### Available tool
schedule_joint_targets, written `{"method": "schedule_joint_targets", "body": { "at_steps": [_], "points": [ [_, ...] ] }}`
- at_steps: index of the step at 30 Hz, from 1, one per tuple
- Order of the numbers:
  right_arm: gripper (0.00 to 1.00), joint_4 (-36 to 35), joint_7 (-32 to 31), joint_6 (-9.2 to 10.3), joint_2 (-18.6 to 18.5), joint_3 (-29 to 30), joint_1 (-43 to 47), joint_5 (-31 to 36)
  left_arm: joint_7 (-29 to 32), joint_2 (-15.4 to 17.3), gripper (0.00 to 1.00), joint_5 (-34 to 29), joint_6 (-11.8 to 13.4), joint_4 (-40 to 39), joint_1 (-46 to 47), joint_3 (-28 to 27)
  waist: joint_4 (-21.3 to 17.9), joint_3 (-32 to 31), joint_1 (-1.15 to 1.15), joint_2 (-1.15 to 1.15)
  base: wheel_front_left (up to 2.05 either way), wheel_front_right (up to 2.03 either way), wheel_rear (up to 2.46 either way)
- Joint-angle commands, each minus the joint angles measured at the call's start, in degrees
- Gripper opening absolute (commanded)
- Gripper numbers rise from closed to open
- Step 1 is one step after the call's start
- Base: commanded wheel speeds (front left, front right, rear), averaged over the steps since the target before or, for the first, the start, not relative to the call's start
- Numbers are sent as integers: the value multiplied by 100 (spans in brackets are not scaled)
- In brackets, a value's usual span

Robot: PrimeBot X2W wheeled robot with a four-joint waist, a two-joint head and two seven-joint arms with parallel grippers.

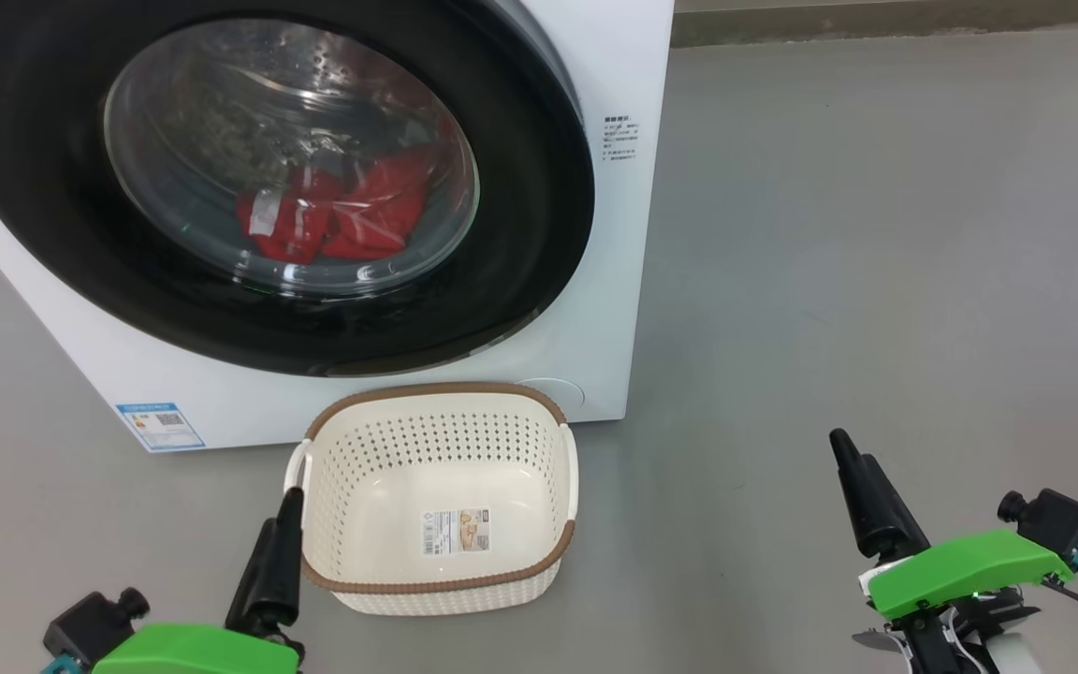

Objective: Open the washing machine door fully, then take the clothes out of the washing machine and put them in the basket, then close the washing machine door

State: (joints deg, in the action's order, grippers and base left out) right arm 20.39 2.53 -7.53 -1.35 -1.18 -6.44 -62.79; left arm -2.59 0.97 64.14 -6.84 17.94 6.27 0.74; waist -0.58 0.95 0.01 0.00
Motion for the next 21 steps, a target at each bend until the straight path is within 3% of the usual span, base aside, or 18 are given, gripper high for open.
{"method": "schedule_joint_targets", "body": {
  "at_steps": [1,21],
  "points": [
    [100,-121,76,2,-64,-108,-326,266,-76,72,100,-243,31,-186,284,-36,-1,-4,-1,0,0,0,0],
    [100,-100,414,3,-88,-244,-578,1857,-412,106,100,-2226,119,-527,418,57,-54,22,-1,0,0,0,0]
  ]
}}
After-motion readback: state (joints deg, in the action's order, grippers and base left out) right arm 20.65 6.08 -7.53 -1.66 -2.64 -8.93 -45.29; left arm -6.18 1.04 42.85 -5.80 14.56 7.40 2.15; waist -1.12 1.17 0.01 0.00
